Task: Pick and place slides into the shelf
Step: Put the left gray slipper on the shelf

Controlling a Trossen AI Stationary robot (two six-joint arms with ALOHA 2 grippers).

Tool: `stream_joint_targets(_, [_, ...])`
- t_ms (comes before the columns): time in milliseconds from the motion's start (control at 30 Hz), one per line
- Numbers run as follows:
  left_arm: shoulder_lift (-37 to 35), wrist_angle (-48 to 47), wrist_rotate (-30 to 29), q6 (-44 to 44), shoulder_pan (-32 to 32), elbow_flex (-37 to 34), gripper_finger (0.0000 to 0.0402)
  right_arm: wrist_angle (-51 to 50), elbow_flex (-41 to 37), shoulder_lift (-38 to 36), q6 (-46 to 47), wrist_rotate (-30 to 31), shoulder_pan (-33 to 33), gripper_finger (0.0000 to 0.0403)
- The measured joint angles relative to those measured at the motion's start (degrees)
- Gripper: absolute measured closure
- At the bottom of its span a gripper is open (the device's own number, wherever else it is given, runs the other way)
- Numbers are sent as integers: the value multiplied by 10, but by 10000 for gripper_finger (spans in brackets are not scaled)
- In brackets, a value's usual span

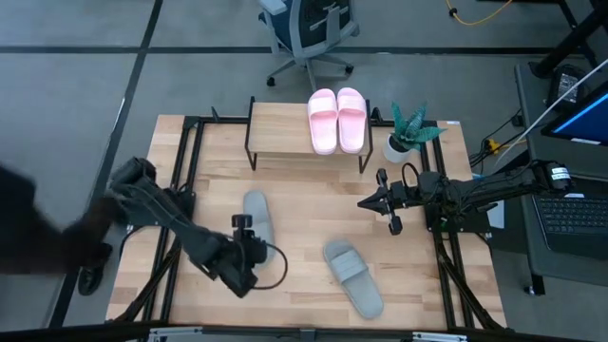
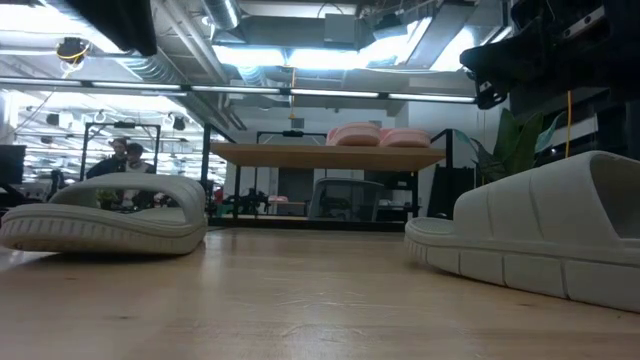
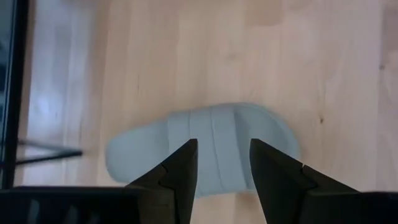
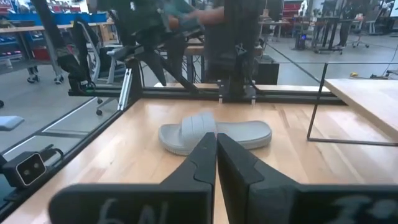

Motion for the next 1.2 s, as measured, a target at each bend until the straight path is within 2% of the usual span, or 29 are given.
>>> stream_joint_targets(133, [40,-30,-7,-67,-6,28,264,1,0,0,-1,1,0,386])
stream_joint_targets(333, [78,-31,-14,-115,-8,35,264,1,0,0,-3,1,0,386])
stream_joint_targets(633, [123,-40,-7,-121,-8,35,264,1,0,0,-3,2,0,386])
stream_joint_targets(1200, [161,-33,10,-126,-10,35,264,-1,0,0,-4,2,0,386])
